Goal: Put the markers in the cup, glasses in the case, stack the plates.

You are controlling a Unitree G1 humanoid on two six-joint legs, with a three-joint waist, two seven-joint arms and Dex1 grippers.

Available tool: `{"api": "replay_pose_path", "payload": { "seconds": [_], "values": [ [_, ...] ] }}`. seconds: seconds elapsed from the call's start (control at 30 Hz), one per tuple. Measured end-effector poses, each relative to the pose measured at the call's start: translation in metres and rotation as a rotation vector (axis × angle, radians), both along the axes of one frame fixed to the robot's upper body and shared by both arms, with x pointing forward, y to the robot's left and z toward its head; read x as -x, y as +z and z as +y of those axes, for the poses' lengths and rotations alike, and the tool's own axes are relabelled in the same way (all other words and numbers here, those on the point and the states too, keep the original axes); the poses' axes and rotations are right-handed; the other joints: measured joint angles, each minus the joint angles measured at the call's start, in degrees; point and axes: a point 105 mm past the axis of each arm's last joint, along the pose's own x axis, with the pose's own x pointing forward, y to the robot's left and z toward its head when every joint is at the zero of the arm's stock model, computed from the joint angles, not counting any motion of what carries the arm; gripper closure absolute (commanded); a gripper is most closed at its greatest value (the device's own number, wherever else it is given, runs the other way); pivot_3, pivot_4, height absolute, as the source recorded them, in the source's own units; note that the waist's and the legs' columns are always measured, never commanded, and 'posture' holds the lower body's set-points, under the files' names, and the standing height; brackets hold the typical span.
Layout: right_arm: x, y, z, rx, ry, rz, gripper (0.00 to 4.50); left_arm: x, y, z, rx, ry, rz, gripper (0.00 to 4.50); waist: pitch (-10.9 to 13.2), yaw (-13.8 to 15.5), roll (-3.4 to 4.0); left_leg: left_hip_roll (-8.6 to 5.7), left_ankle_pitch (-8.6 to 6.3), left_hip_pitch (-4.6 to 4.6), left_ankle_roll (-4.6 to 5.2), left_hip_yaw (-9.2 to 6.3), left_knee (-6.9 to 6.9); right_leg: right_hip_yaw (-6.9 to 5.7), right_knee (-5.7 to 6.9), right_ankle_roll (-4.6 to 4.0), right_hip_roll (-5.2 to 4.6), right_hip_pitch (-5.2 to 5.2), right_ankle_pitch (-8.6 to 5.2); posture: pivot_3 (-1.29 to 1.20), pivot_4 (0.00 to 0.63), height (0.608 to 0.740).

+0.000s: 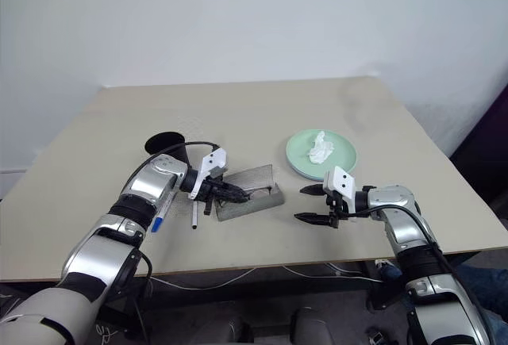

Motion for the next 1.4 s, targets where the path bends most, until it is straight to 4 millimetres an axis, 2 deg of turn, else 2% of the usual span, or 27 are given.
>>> {"api": "replay_pose_path", "payload": {
  "seconds": [0.3, 0.37, 0.53, 0.63, 0.73, 0.77, 0.93, 1.13, 1.3, 1.4],
  "values": [
    [0.0, 0.0, 0.001, -0.002, 0.0, 0.0, 0.85, -0.011, 0.003, -0.009, 0.046, 0.058, -0.085, 2.88, 0.0, 0.04, -0.01, -0.01, 0.0, -0.01, 0.0, 0.0, 0.05, 0.0, 0.0, 0.03, -0.01, 0.0, 0.02, 0.0, 0.0, 0.74],
    [0.0, -0.001, 0.001, -0.001, 0.0, 0.0, 0.85, -0.016, 0.012, -0.015, 0.085, 0.074, -0.117, 2.88, 0.0, 0.07, -0.01, -0.02, 0.0, -0.02, 0.0, -0.01, 0.06, 0.0, 0.0, 0.04, -0.01, 0.0, 0.03, 0.0, 0.0, 0.74],
    [0.0, -0.003, 0.002, 0.011, -0.002, 0.002, 0.85, -0.038, 0.05, -0.026, 0.182, 0.148, -0.262, 2.88, 0.0, 0.05, -0.02, -0.04, 0.0, -0.02, -0.01, -0.01, 0.06, 0.0, -0.01, 0.08, -0.03, 0.01, 0.06, 0.0, 0.0, 0.74],
    [0.0, -0.004, 0.002, 0.013, -0.001, 0.003, 0.85, -0.047, 0.062, -0.028, 0.193, 0.187, -0.32, 3.4, -0.01, -0.04, -0.01, -0.04, -0.01, -0.01, -0.01, 0.03, 0.06, 0.02, -0.01, 0.17, -0.03, 0.01, 0.12, 0.0, 0.0, 0.74],
    [0.0, -0.004, 0.002, 0.013, -0.001, 0.003, 0.85, -0.052, 0.057, -0.023, 0.169, 0.229, -0.345, 4.35, -0.01, 0.0, -0.01, -0.04, 0.0, -0.01, -0.01, 0.02, 0.06, 0.01, -0.01, 0.19, -0.03, 0.01, 0.14, 0.0, 0.0, 0.74],
    [0.0, -0.003, 0.002, 0.012, 0.0, 0.002, 0.85, -0.054, 0.053, -0.02, 0.151, 0.25, -0.351, 4.48, 0.0, 0.01, -0.01, -0.05, 0.0, -0.01, 0.0, 0.03, 0.06, 0.01, -0.01, 0.19, -0.03, 0.01, 0.14, 0.0, 0.0, 0.74],
    [-0.002, 0.001, 0.003, 0.009, -0.001, -0.012, 0.85, -0.061, 0.033, -0.001, 0.03, 0.327, -0.355, 4.48, 0.0, 0.01, -0.02, -0.07, 0.0, -0.02, 0.0, 0.02, 0.1, 0.02, -0.01, 0.24, -0.03, 0.01, 0.18, 0.0, 0.0, 0.74],
    [-0.013, 0.015, -0.004, -0.001, -0.043, -0.078, 0.85, -0.063, 0.014, 0.015, -0.106, 0.356, -0.357, 4.48, -0.01, 0.02, -0.02, -0.08, -0.01, -0.03, 0.0, 0.01, 0.1, 0.02, -0.02, 0.26, -0.03, 0.01, 0.19, 0.0, 0.0, 0.74],
    [-0.015, 0.019, -0.008, -0.002, -0.054, -0.094, 0.85, -0.058, 0.007, 0.015, -0.133, 0.322, -0.329, 4.48, -0.01, 0.04, -0.02, -0.08, -0.02, -0.05, 0.02, 0.01, 0.1, 0.02, -0.03, 0.26, -0.03, 0.01, 0.19, 0.0, 0.0, 0.74],
    [-0.016, 0.02, -0.009, -0.003, -0.062, -0.101, 0.85, -0.045, 0.006, 0.007, -0.108, 0.201, -0.262, 4.48, -0.01, 0.01, -0.02, -0.08, -0.04, -0.05, 0.05, 0.04, 0.1, 0.02, -0.04, 0.26, -0.04, 0.01, 0.19, 0.0, 0.0, 0.74]
  ]
}}
